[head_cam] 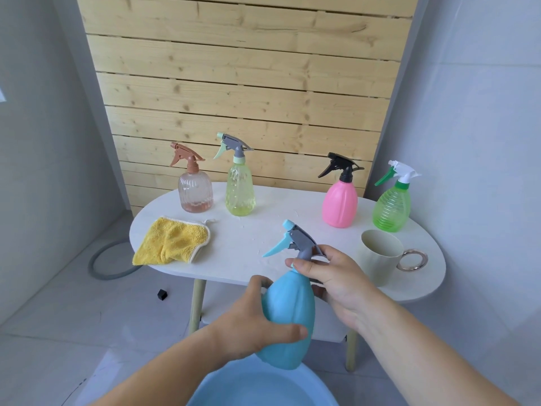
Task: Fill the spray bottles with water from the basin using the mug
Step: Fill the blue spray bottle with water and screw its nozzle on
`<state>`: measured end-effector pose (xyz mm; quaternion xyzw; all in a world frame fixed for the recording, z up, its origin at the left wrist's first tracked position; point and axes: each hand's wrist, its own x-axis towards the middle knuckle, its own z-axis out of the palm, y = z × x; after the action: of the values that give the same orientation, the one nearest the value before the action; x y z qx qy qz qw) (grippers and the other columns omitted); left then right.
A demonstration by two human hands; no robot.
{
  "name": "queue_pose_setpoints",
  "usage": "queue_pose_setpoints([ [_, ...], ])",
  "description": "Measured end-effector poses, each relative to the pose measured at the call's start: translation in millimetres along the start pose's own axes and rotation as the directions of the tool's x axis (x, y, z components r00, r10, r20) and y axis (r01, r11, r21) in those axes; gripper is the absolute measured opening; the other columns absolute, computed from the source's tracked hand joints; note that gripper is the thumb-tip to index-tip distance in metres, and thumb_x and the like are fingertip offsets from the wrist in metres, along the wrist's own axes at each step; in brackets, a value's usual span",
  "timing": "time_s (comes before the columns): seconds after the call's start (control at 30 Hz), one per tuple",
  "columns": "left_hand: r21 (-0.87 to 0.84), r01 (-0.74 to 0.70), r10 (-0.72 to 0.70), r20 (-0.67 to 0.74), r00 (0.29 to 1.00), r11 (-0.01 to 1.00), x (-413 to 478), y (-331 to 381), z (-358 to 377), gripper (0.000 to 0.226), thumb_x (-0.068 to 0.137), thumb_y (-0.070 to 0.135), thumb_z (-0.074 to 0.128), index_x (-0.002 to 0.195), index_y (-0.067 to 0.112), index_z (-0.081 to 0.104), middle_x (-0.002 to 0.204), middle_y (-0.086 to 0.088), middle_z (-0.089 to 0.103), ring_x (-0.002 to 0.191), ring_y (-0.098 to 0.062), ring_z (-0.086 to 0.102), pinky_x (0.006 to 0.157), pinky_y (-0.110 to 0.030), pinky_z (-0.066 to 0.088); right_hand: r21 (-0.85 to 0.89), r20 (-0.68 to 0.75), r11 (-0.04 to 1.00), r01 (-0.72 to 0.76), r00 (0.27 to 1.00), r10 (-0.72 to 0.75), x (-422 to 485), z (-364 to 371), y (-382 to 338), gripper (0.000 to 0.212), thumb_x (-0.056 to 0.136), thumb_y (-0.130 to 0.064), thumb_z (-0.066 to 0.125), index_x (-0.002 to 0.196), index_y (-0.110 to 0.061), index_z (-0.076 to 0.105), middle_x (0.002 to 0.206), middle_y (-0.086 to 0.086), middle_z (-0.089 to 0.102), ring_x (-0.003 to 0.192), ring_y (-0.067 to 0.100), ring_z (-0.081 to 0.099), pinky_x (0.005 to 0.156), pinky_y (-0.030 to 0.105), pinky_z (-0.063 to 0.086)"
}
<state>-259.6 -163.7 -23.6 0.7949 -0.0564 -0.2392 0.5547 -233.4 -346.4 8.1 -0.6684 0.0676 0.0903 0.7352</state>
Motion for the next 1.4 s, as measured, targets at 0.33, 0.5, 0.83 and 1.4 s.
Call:
queue_pose_setpoints([
  [0.33, -0.256, 0.040, -0.012, 0.110, 0.994, 0.966, -4, -9, -23, 0.080, 0.059, 0.041, 0.084, 0.133, 0.029, 0.057, 0.124, -0.007, 0.072, 0.110, -0.026, 0.073, 0.091, -0.039, 0.061, 0.174, 0.044, 0.985, -0.016, 0.999, 0.008, 17, 4, -9, 0.010, 0.089, -0.004, 0.067, 0.099, -0.006, 0.068, 0.102, 0.013, 0.069, 0.087, 0.023, 0.062, 0.083, 0.034, 0.049],
  [0.5, -0.242, 0.080, -0.050, 0.128, 0.990, 0.967, -6, -13, -24, 0.076, 0.064, 0.036, 0.081, 0.135, 0.030, 0.055, 0.126, -0.007, 0.070, 0.105, -0.023, 0.075, 0.082, -0.033, 0.060, 0.160, -0.092, 0.986, 0.042, 0.995, -0.028, 28, 4, -9, 0.011, 0.088, -0.012, 0.073, 0.098, -0.010, 0.069, 0.093, 0.007, 0.068, 0.077, 0.016, 0.062, 0.073, 0.027, 0.052],
  [0.83, 0.004, 0.260, -0.259, -0.051, 0.964, 0.966, -10, -39, -45, 0.070, 0.057, 0.041, 0.082, 0.121, 0.032, 0.054, 0.113, 0.000, 0.072, 0.097, -0.018, 0.075, 0.080, -0.029, 0.061, 0.203, -0.480, 0.944, 0.258, 0.867, -0.133, 64, 2, -5, 0.031, 0.085, -0.011, 0.077, 0.111, -0.001, 0.062, 0.101, 0.002, 0.064, 0.082, 0.015, 0.064, 0.080, 0.030, 0.059],
  [1.4, 0.082, 0.202, -0.201, -0.019, 0.979, 0.976, -13, -37, -40, 0.066, 0.068, 0.036, 0.087, 0.123, 0.034, 0.051, 0.112, 0.001, 0.072, 0.098, -0.016, 0.074, 0.084, -0.030, 0.063, -0.065, -0.475, 0.981, -0.182, 0.870, 0.130, 83, 5, 27, 0.025, 0.092, -0.023, 0.064, 0.096, 0.002, 0.063, 0.075, 0.015, 0.068, 0.049, 0.033, 0.067, 0.060, 0.046, 0.063],
])
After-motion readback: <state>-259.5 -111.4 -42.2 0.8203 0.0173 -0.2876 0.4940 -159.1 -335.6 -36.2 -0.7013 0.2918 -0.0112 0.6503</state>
